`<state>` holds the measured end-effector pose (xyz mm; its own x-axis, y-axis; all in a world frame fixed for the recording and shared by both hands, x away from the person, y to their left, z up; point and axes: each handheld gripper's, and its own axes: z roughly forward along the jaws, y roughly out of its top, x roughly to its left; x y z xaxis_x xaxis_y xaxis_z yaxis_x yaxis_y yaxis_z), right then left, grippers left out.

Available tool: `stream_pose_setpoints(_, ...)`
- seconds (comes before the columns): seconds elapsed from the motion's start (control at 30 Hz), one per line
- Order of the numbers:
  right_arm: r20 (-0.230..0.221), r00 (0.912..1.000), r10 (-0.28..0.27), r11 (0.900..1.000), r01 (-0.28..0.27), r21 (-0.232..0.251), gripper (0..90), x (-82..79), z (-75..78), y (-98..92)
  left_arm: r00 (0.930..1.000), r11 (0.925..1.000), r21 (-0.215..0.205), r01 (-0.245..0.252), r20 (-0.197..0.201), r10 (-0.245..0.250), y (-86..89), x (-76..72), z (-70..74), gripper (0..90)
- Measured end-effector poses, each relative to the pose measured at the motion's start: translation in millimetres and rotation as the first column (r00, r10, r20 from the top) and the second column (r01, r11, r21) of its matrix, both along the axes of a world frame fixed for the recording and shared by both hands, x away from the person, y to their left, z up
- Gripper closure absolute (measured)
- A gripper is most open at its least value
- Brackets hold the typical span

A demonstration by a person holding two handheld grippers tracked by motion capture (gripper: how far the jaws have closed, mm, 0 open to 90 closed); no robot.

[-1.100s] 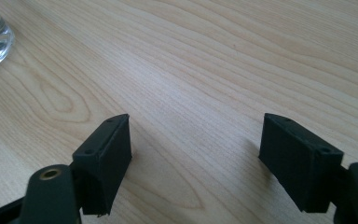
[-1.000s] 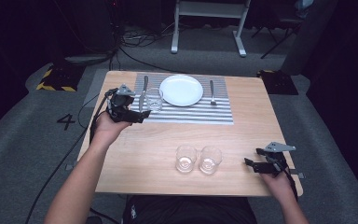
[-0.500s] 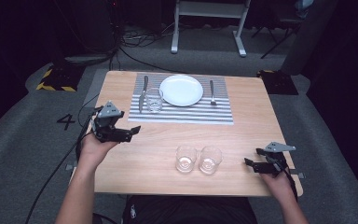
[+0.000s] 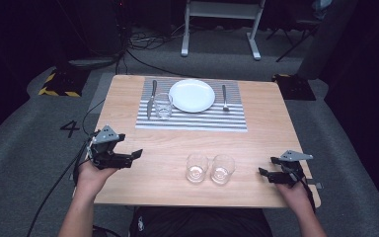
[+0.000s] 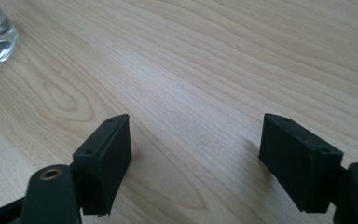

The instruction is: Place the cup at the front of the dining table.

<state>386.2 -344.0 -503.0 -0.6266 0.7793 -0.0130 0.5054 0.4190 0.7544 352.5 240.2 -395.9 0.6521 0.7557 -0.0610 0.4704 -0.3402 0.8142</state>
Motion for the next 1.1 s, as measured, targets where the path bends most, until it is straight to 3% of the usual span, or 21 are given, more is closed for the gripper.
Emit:
stream_pose_setpoints(0.17, 0.0, 1.0, 0.0, 1.0, 0.0, 0.0, 25.4, 0.0, 0.0, 0.0, 0.9999, 0.9999, -0.005, -0.014, -0.006, 0.014, 2.4, -5.9, -14.9, 15.1)
stream_pose_setpoints(0.3, 0.0, 1.0, 0.0, 1.0, 0.0, 0.0, 25.4, 0.0, 0.0, 0.0, 0.9994, 0.9998, -0.02, -0.006, -0.034, 0.006, 1.4, -8.2, -29.7, 15.2)
stream_pose_setpoints(0.4, -0.001, 1.0, 0.0, 1.0, 0.0, 0.0, 25.3, 0.1, 0.0, -0.1, 0.998, 0.9986, 0.052, -0.003, -0.063, 0.006, -0.6, -7.3, -38.2, 15.2)
stream_pose_setpoints(0.53, -0.001, 1.0, 0.0, 1.0, 0.0, 0.0, 25.3, 0.1, 0.0, -0.1, 0.9952, 0.9984, 0.056, -0.003, -0.097, 0.009, -0.8, -7.1, -51.8, 15.2)
stream_pose_setpoints(0.63, -0.002, 1.0, 0.002, 1.0, -0.002, 0.0, 25.3, 0.2, 0.1, -0.3, 0.993, 0.9963, 0.086, -0.001, -0.117, 0.011, -3.1, -5.6, -62.1, 15.0)
stream_pose_setpoints(0.77, -0.002, 1.0, 0.001, 1.0, -0.001, 0.0, 25.4, 0.2, 0.1, -0.3, 0.9902, 0.9958, 0.091, 0.009, -0.14, 0.004, -5.7, -2.5, -68.8, 14.8)
stream_pose_setpoints(0.93, -0.001, 1.0, 0.0, 1.0, 0.0, 0.0, 25.3, 0.2, 0.0, -0.2, 0.9824, 0.9928, 0.112, 0.042, -0.186, -0.021, -7.0, 0.5, -74.5, 14.9)
stream_pose_setpoints(0.97, -0.002, 1.0, 0.001, 1.0, -0.001, 0.0, 25.3, 0.2, 0.1, -0.3, 0.9774, 0.9931, 0.104, 0.054, -0.209, -0.032, -6.5, 1.0, -75.7, 14.9)
stream_pose_setpoints(1.1, -0.002, 1.0, 0.0, 1.0, 0.0, 0.0, 25.3, 0.2, 0.0, -0.2, 0.9726, 0.9902, 0.128, 0.056, -0.231, -0.025, -5.6, 2.5, -81.2, 14.9)
